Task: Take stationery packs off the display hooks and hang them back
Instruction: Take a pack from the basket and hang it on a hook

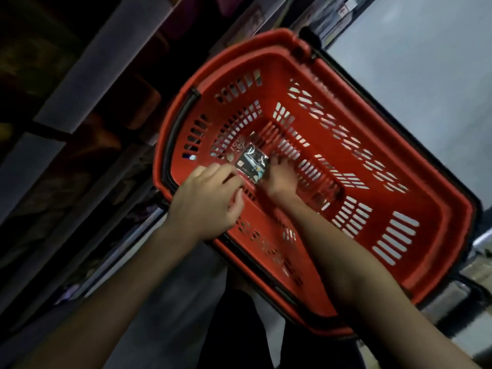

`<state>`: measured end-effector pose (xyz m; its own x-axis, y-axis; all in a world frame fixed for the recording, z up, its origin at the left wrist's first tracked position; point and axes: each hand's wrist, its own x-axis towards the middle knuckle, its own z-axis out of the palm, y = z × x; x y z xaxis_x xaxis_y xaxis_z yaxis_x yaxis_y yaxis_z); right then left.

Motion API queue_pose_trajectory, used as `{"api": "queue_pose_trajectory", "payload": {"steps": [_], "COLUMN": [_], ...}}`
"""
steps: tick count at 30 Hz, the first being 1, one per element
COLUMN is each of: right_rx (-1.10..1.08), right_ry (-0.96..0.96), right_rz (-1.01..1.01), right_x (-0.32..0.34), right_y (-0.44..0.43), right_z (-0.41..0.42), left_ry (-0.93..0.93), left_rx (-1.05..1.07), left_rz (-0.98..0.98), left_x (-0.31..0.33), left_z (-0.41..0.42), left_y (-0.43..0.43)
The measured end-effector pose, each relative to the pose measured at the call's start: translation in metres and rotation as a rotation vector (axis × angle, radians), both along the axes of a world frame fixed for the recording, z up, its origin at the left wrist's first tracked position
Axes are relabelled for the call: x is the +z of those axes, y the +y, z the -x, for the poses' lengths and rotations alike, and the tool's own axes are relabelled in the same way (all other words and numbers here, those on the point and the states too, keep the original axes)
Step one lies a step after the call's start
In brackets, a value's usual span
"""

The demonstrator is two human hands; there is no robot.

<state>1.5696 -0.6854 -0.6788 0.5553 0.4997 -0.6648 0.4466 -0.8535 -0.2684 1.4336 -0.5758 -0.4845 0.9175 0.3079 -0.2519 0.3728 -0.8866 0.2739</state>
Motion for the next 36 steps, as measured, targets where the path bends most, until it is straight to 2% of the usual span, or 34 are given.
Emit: {"api": "queue_pose_trajectory", "payload": {"steps": [4,7,11,16,24,27,31,36], "right_rx": [-0.057,-0.015,-0.019,-0.319,-0.822,-1.005,-1.178,-1.356], "right_ry": [-0.042,-0.031,0.130,0.215,0.048,0.053,0.066,0.058], "right_rz": [0.026,0.079,0.040,-0.088,-0.341,-0.469,-0.621,-0.805], "right_x": [-0.014,-0.017,-0.008,0.041,0.185,0.236,0.289,0.329], "right_y": [0.007,0.005,-0.009,-0.053,-0.137,-0.163,-0.193,-0.229], "right_z": [0.007,0.003,0.002,0.001,0.010,0.026,0.062,0.126], "left_ry": [-0.002,-0.021,0.028,0.149,0.243,0.272,0.283,0.174], "left_rx": [0.022,0.021,0.031,0.003,-0.037,-0.029,-0.041,-0.152], "left_rz": [0.016,0.010,-0.014,0.016,0.031,0.047,0.054,-0.018], "left_x": [0.000,0.000,-0.002,0.006,0.014,0.021,0.021,0.028], "left_z": [-0.001,0.000,0.000,-0.006,-0.005,-0.004,-0.003,0.003], "left_y": [0.000,0.000,0.000,0.000,0.000,-0.003,-0.004,-0.010]}}
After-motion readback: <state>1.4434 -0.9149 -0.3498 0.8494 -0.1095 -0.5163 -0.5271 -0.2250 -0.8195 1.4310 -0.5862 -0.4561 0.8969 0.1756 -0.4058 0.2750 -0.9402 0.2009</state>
